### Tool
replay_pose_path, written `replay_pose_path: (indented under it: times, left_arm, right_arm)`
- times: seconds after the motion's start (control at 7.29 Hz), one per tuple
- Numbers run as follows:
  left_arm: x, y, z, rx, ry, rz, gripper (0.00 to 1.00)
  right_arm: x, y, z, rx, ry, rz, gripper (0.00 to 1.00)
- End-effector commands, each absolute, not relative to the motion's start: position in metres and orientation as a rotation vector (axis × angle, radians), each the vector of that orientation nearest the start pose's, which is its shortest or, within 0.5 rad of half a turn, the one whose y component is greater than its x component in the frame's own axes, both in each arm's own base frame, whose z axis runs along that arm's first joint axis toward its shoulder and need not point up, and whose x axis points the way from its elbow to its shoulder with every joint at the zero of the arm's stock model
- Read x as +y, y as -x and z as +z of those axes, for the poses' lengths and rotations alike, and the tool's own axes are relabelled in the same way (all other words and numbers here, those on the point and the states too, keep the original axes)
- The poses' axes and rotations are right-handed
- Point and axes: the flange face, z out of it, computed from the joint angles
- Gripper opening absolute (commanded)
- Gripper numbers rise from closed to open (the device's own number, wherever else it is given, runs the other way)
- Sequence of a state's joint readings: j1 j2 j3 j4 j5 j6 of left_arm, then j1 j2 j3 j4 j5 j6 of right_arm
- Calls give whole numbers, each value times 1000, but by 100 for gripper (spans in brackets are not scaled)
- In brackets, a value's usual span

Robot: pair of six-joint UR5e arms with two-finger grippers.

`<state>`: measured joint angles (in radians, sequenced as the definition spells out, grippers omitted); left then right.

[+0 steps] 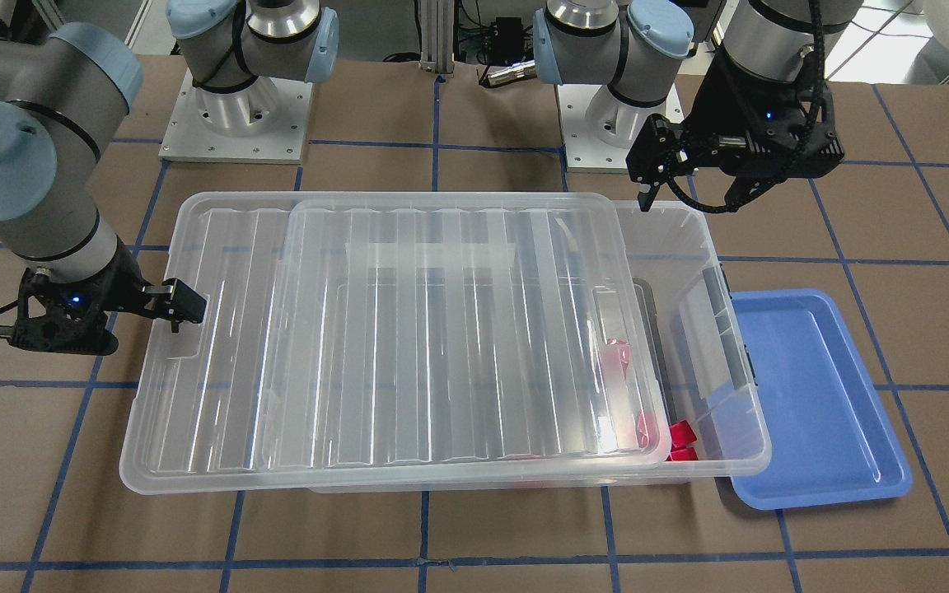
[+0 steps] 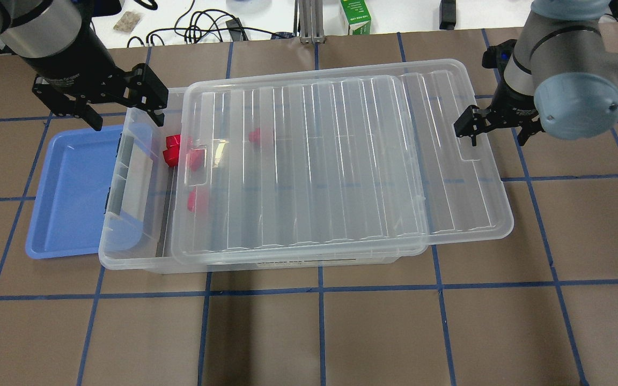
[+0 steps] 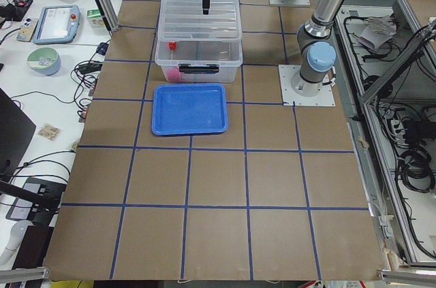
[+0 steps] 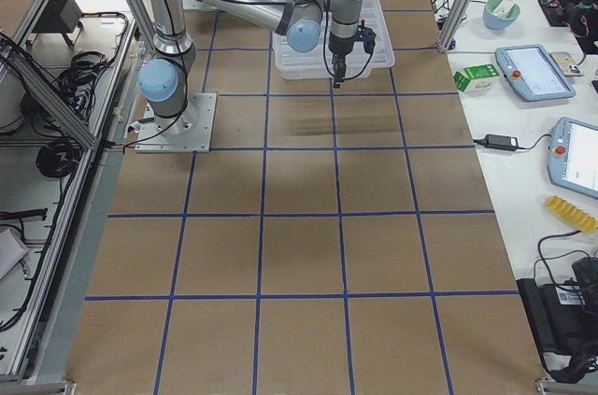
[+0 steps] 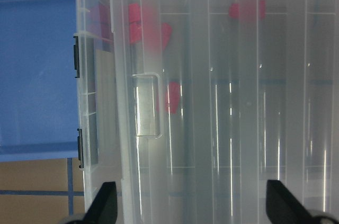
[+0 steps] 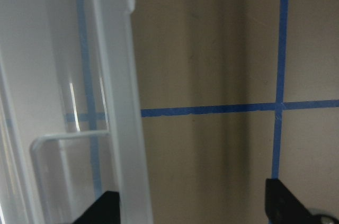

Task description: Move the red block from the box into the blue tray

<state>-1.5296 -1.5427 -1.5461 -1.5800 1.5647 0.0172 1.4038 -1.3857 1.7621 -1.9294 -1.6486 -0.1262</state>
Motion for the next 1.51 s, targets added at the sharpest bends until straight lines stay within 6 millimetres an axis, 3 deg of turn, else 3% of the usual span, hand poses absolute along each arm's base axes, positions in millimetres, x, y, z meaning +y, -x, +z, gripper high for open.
replay_pose_path:
  times: [0.0, 0.55, 0.69, 1.1, 1.24, 1.37]
  left_arm:
    - [-487, 114, 509, 3143, 34, -56, 100]
    - [-498, 114, 483, 3150, -29, 23, 100]
    - [-501, 114, 466, 3151, -57, 76, 100]
    - [-492, 112, 400, 3151, -212, 177, 100]
    - [-491, 111, 366, 3147, -308, 161, 100]
    - [-488, 110, 339, 3139, -364, 103, 100]
  right_arm:
    - [-553, -3, 339, 3213, -149, 49, 100]
    - [-546, 32, 347, 3210, -174, 66, 100]
    - [-545, 49, 347, 3207, -181, 69, 100]
    - [-539, 49, 361, 3205, -158, 74, 100]
    - [-535, 42, 389, 3201, -142, 34, 100]
    - [-534, 20, 437, 3182, -87, -32, 100]
